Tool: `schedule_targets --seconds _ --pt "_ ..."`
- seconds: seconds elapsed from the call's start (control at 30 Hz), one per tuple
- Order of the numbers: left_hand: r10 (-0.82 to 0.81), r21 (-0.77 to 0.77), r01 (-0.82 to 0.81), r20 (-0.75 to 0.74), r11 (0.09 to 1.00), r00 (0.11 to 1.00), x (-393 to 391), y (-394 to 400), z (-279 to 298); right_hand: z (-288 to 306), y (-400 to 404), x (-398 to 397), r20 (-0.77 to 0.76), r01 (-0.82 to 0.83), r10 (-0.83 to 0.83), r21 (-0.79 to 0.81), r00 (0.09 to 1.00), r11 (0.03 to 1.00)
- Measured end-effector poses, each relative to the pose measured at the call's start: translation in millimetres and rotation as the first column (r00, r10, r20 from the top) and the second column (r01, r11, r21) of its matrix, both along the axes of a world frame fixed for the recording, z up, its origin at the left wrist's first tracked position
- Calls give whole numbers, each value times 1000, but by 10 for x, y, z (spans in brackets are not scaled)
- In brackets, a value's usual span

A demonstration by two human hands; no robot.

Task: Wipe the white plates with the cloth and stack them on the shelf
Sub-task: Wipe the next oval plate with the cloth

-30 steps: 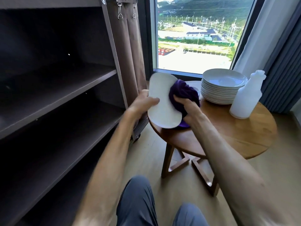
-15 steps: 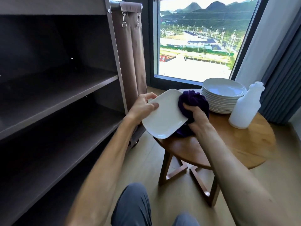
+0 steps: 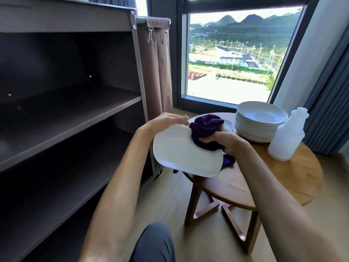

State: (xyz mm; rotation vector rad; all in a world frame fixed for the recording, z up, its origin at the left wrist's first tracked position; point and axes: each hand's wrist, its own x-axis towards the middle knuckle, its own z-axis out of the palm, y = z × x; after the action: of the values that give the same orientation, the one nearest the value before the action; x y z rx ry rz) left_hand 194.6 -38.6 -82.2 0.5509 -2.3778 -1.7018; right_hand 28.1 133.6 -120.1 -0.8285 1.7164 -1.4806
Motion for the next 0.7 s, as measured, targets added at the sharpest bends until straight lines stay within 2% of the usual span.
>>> schedule_targets --seconds 0.03,0.07,0.1,0.13,0.2,0.27,0.3,0.37,0.43,0.5,0.6,0.67,0.7 --pt "118 240 -87 -119 967 986 35 -31 -83 -34 -18 12 82 78 -73 -54 994 996" --pt "250 434 -127 -240 892 938 66 -2 -162 -79 -40 32 197 159 -138 -96 971 983" --pt "359 534 -140 -332 834 872 62 85 -258 -138 -84 55 305 242 -197 -116 932 963" --pt "427 550 -163 -394 819 814 34 245 -342 -200 -133 87 388 308 -240 -124 890 943" --pt "525 458 -326 -421 827 740 -112 568 -499 -300 -218 180 465 370 -271 -135 843 919" --pt "623 406 -478 -408 778 667 -198 753 -561 -364 -246 248 450 386 -292 -130 844 913" --pt "634 396 -498 -411 771 655 -201 769 -565 -365 -236 260 425 384 -301 -121 853 915" --pt "553 339 -442 -413 831 724 -153 712 -581 -322 -202 218 344 401 -343 -116 874 909" --pt "385 264 -298 -402 918 831 -112 700 -616 -199 -170 101 268 446 -401 -134 876 885" --pt "267 223 -198 -344 954 900 -54 741 -653 -22 -132 -5 124 407 -392 -148 912 901" --pt "195 269 -116 -287 956 938 16 698 -667 209 -67 -44 -216 229 -254 -134 943 964" --pt "165 301 -73 -294 951 941 29 614 -641 276 -47 -5 -274 178 -222 -175 936 968" --pt "166 313 -68 -295 947 941 27 588 -627 273 -45 32 -238 184 -230 -203 944 962"
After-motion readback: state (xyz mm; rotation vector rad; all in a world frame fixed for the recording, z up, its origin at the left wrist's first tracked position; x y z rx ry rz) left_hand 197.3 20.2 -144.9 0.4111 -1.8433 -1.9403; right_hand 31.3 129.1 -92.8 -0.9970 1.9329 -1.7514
